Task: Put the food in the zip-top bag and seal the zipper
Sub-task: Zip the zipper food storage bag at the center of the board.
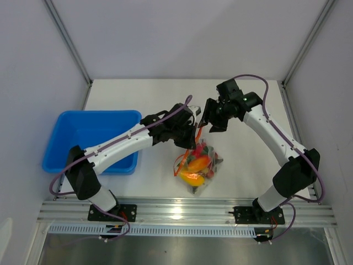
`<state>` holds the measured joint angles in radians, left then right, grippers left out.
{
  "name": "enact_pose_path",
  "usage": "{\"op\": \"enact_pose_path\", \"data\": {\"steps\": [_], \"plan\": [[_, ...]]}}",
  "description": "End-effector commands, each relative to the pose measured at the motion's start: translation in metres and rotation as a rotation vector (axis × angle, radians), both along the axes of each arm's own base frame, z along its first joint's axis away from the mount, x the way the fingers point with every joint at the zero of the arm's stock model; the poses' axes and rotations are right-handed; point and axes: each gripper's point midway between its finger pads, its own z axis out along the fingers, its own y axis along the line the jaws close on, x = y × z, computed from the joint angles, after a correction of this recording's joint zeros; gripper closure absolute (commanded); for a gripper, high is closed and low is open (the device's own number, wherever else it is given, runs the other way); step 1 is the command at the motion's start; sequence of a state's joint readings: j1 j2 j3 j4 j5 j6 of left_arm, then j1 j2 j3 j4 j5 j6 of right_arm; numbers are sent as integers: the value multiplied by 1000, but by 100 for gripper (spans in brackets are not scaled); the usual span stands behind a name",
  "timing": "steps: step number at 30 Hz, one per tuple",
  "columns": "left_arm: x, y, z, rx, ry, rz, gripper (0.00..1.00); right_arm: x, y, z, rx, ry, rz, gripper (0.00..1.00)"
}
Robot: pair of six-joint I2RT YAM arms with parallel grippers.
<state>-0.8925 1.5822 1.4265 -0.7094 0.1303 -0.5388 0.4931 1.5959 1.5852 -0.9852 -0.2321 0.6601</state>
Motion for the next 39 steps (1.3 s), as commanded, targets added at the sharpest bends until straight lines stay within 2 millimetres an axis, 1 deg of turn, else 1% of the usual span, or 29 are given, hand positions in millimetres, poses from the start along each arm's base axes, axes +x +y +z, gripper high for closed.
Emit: {"op": "enact_pose_path", "data": {"steps": [1, 2, 4, 5, 6, 8, 10, 11, 12, 13, 15, 16, 17, 18, 19, 21, 22, 24, 25, 26, 27, 29, 31, 32, 33, 37, 39], "plan": [[-4, 7, 28, -90, -53, -66, 99, -2, -6, 19, 30, -104, 85, 33], [-5, 6, 35, -128, -51, -89, 99, -2, -7, 20, 31, -116, 110, 29], [-8, 12, 39, -147, -62, -113, 100, -4, -7, 26, 53, -159, 193, 15], [-8, 12, 42, -164, -65, -127, 99, -7, -6, 24, 63, -164, 222, 13], [-13, 13, 47, -194, -52, -158, 100, -7, -4, 31, 87, -210, 245, 11], [-14, 15, 55, -228, -72, -207, 99, -13, 2, 39, 173, -252, 310, 12], [-23, 15, 62, -276, -60, -275, 99, -20, 7, 48, 272, -330, 370, 14], [-22, 17, 64, -294, -55, -285, 100, -23, 9, 50, 297, -353, 393, 15], [-29, 16, 68, -333, -34, -334, 99, -24, 12, 48, 321, -383, 416, 17], [-32, 17, 68, -346, -23, -350, 100, -32, 14, 55, 357, -404, 453, 17], [-33, 20, 70, -371, -19, -381, 100, -32, 15, 54, 371, -448, 486, 18], [-39, 20, 71, -392, -1, -413, 99, -32, 14, 56, 374, -468, 489, 18], [-40, 20, 71, -398, 6, -425, 99, -30, 11, 58, 385, -475, 485, 18], [-42, 21, 72, -402, 4, -448, 100, -27, 11, 63, 405, -513, 494, 17], [-47, 21, 72, -411, 19, -472, 99, -27, 11, 58, 422, -510, 498, 14], [-49, 23, 73, -412, 6, -495, 99, -32, 13, 62, 475, -530, 559, 10], [-52, 24, 74, -413, 11, -507, 99, -36, 14, 57, 482, -525, 581, 9], [-55, 26, 72, -413, 19, -526, 99, -38, 14, 53, 490, -551, 615, 8], [-57, 27, 72, -417, 28, -536, 100, -42, 14, 47, 498, -543, 628, 8], [-60, 27, 73, -425, 34, -548, 99, -42, 14, 46, 510, -558, 643, 8], [-62, 28, 74, -427, 30, -556, 100, -49, 14, 48, 550, -552, 678, 9], [-63, 30, 75, -434, 31, -565, 99, -60, 15, 43, 598, -522, 720, 9], [-64, 31, 74, -439, 38, -567, 99, -72, 17, 46, 663, -505, 767, 12], [-64, 32, 73, -441, 43, -569, 99, -73, 16, 43, 672, -509, 767, 12], [-63, 31, 73, -438, 41, -568, 99, -75, 16, 44, 670, -515, 763, 12], [-60, 32, 67, -422, 51, -558, 100, -68, 16, 30, 650, -487, 720, 13], [-60, 32, 66, -420, 58, -556, 99, -64, 17, 25, 643, -485, 707, 16]]}}
